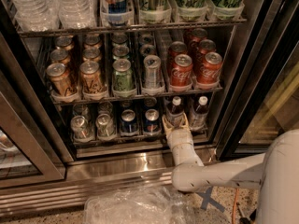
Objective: Pick blue plastic bottle from bottom shelf of fridge
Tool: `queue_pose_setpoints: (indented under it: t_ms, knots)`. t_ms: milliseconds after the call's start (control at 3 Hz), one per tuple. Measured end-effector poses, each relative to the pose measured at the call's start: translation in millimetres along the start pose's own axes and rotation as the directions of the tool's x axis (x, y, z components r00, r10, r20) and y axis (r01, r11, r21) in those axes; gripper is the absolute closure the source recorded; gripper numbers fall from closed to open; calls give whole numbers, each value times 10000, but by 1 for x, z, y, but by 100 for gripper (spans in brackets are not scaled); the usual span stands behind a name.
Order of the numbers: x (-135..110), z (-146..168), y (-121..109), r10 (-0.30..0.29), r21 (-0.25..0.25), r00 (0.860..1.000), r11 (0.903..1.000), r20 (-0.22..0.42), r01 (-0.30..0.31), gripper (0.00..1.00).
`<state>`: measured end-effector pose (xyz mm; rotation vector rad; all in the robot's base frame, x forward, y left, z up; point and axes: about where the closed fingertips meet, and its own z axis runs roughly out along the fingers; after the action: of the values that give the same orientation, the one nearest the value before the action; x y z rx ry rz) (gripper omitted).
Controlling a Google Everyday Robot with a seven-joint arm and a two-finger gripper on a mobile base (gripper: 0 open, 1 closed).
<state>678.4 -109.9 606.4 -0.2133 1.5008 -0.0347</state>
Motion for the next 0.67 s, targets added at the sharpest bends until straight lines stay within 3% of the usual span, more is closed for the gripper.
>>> queue_pose_setpoints:
  t_ms: [333,667]
  knots:
    - [-1,-3,2,155,43,9998,9999,120,-156,100]
    - [-14,-9,5,371,179,9972,9991,645,-384,100]
